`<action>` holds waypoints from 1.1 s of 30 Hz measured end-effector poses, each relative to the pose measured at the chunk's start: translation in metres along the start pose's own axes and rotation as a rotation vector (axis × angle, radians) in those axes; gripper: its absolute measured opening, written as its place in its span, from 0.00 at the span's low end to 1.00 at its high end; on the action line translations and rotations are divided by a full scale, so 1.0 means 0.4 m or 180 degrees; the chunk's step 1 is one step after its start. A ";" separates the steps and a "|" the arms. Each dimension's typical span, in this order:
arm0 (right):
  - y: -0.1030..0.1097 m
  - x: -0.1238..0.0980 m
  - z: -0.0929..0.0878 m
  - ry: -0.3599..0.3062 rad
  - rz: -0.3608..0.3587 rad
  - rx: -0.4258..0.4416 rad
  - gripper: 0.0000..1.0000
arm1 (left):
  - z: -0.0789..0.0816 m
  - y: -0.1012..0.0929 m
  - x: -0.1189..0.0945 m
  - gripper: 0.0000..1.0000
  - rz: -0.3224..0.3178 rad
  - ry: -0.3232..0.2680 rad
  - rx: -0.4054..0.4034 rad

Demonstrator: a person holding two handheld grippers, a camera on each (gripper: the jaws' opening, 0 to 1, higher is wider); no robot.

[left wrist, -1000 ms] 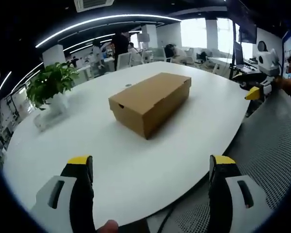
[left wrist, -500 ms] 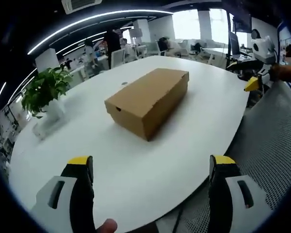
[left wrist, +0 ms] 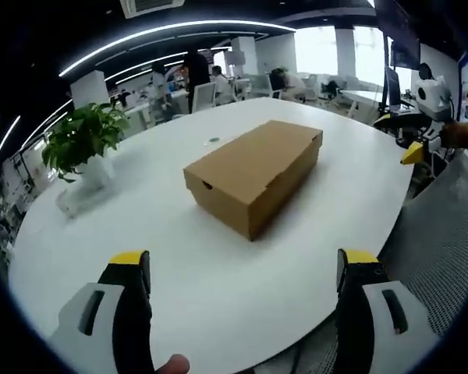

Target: Operate the shoe box by opening the lid, removing the specified soft item, and placing it in the target area until the item is outside and the box remains undamaged.

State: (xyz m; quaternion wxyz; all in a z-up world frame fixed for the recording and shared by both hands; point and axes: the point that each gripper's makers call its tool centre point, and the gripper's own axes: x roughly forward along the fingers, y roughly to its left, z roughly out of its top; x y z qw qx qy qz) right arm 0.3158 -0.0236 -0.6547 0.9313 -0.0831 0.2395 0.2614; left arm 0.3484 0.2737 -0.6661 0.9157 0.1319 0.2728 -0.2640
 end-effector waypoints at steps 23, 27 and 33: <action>-0.049 0.054 0.036 -0.0080 -0.0001 -0.0047 0.93 | 0.045 0.019 0.051 0.95 0.0037 -0.0094 -0.0020; -0.058 0.068 0.039 -0.0087 0.0009 -0.0057 0.92 | 0.051 0.018 0.063 0.93 0.0043 -0.0105 -0.0062; -0.072 0.089 0.040 -0.0092 0.0015 -0.0072 0.91 | 0.056 0.014 0.082 0.91 0.0060 -0.0081 -0.0065</action>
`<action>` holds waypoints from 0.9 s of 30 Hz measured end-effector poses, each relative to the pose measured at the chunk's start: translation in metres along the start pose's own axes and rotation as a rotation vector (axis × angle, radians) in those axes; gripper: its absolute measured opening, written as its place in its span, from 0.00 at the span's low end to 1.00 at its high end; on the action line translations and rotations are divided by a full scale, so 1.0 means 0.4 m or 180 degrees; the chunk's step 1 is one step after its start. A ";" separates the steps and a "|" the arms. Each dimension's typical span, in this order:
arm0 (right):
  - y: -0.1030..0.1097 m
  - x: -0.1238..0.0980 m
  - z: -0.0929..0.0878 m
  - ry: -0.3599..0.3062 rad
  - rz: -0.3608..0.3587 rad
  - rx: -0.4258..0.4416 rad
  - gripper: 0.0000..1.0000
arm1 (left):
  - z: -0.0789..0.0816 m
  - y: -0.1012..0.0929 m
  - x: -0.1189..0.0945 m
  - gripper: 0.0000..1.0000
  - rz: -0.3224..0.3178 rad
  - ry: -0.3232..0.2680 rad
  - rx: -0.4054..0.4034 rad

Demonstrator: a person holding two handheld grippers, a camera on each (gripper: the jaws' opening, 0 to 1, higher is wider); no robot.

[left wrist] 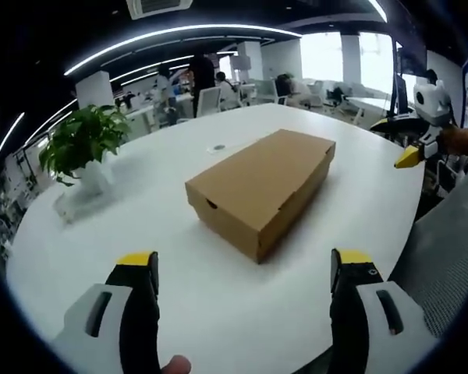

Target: Operate the shoe box by opening the lid, removing the specified soft item, and placing it in the target area until the item is outside and the box remains undamaged.

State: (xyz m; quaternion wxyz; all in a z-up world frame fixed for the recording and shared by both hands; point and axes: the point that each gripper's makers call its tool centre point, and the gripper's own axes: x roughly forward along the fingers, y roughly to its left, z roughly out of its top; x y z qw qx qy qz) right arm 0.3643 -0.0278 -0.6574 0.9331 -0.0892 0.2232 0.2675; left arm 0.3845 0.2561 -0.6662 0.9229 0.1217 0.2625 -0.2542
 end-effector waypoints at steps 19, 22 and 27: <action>-0.048 0.078 -0.026 0.0078 0.0077 -0.0163 0.89 | 0.001 -0.014 0.081 0.86 0.0028 0.0017 -0.0121; -0.051 0.092 -0.031 0.0109 0.0107 -0.0208 0.88 | 0.000 -0.019 0.093 0.85 0.0026 0.0021 -0.0151; -0.053 0.110 -0.026 0.0119 0.0144 -0.0298 0.88 | 0.003 -0.039 0.114 0.85 -0.0017 0.0040 -0.0184</action>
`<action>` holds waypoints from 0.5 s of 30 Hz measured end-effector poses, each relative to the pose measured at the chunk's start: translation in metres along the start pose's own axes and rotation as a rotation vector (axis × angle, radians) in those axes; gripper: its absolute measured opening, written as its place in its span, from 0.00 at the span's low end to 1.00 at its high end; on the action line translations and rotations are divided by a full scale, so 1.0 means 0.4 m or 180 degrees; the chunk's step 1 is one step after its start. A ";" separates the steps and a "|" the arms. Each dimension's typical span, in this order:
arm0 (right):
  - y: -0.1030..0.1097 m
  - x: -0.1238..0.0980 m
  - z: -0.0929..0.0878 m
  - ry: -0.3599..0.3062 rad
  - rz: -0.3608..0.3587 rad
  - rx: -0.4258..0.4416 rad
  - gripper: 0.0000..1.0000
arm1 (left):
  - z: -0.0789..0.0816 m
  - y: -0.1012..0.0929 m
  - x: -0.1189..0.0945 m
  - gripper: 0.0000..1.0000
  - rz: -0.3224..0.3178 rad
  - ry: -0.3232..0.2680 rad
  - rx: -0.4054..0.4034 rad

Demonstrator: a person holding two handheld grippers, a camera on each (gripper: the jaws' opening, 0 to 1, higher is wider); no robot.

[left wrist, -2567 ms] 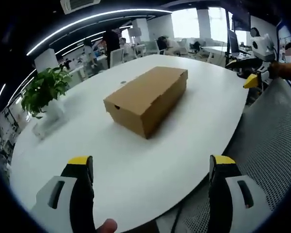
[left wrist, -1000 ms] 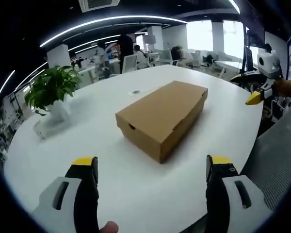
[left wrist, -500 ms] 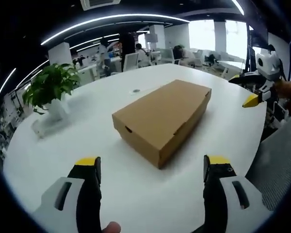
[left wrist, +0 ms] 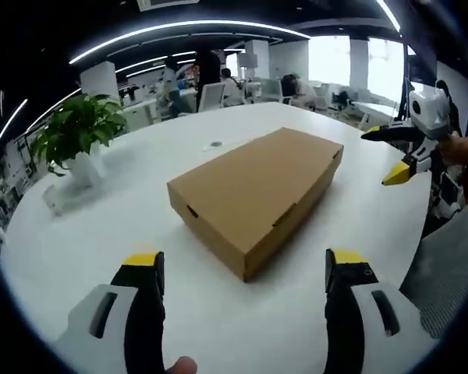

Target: Operate the shoe box by opening the lid, removing the specified soft item, and placing it in the target area until the item is outside and the box remains undamaged.

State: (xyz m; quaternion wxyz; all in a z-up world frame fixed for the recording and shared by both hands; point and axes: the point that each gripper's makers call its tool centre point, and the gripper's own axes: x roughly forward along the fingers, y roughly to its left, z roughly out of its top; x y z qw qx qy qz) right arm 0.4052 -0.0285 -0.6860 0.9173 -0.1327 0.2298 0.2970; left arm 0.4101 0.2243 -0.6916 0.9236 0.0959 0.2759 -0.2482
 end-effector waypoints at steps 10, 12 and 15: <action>-0.010 0.041 0.005 0.0052 0.0115 -0.0128 0.85 | 0.004 -0.019 0.032 0.83 -0.0035 0.0034 0.0032; -0.013 0.048 0.007 0.0051 0.0133 -0.0131 0.84 | 0.007 -0.020 0.037 0.82 -0.0031 0.0036 0.0018; -0.020 0.062 0.010 0.0051 0.0147 -0.0127 0.83 | 0.010 -0.021 0.047 0.82 -0.0021 0.0029 0.0007</action>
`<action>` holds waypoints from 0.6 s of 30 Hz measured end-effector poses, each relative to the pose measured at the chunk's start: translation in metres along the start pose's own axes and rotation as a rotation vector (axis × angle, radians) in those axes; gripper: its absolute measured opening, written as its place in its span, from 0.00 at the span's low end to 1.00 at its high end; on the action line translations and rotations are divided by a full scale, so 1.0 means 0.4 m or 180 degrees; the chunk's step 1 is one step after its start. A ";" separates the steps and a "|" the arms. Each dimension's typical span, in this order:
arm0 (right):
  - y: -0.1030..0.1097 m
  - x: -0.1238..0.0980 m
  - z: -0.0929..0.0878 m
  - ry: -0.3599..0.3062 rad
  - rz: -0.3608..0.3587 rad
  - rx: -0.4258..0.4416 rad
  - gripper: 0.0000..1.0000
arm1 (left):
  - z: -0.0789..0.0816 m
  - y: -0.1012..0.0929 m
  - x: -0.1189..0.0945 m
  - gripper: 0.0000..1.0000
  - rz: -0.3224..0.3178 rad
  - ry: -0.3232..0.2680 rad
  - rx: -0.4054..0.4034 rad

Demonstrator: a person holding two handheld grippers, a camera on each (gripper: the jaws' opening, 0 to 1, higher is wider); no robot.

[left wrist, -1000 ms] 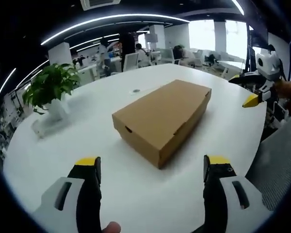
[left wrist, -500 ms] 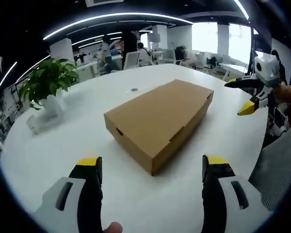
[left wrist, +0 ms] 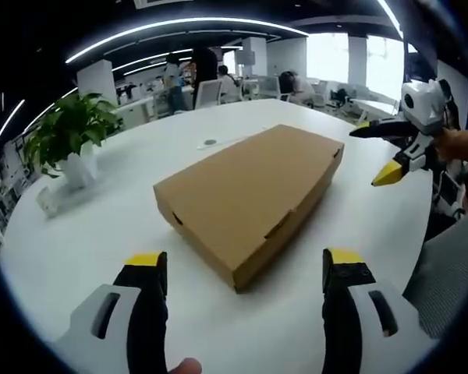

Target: Operate the shoe box by opening the lid, removing the specified soft item, and placing it in the target area until the item is outside and the box remains undamaged.

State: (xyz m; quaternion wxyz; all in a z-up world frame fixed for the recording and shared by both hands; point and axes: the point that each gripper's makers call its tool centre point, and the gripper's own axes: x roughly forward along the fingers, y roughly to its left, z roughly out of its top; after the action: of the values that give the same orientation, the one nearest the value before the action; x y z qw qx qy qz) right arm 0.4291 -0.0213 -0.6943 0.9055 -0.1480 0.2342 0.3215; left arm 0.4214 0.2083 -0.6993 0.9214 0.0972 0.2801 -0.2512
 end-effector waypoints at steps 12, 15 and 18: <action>-0.017 0.056 0.009 0.0026 0.0049 0.0054 0.81 | 0.008 0.003 0.054 0.79 0.0037 0.0020 -0.0065; -0.025 0.067 0.008 0.0029 0.0049 0.0089 0.81 | 0.011 0.001 0.064 0.78 0.0032 0.0024 -0.0079; -0.037 0.078 0.011 0.0011 0.0040 0.0174 0.80 | 0.014 0.003 0.077 0.78 0.0044 0.0014 -0.0096</action>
State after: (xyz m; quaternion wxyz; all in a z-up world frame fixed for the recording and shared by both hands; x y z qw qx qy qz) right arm 0.4616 -0.0146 -0.7050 0.9067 -0.1222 0.2454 0.3204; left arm 0.4467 0.1950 -0.7118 0.9239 0.0858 0.2852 -0.2404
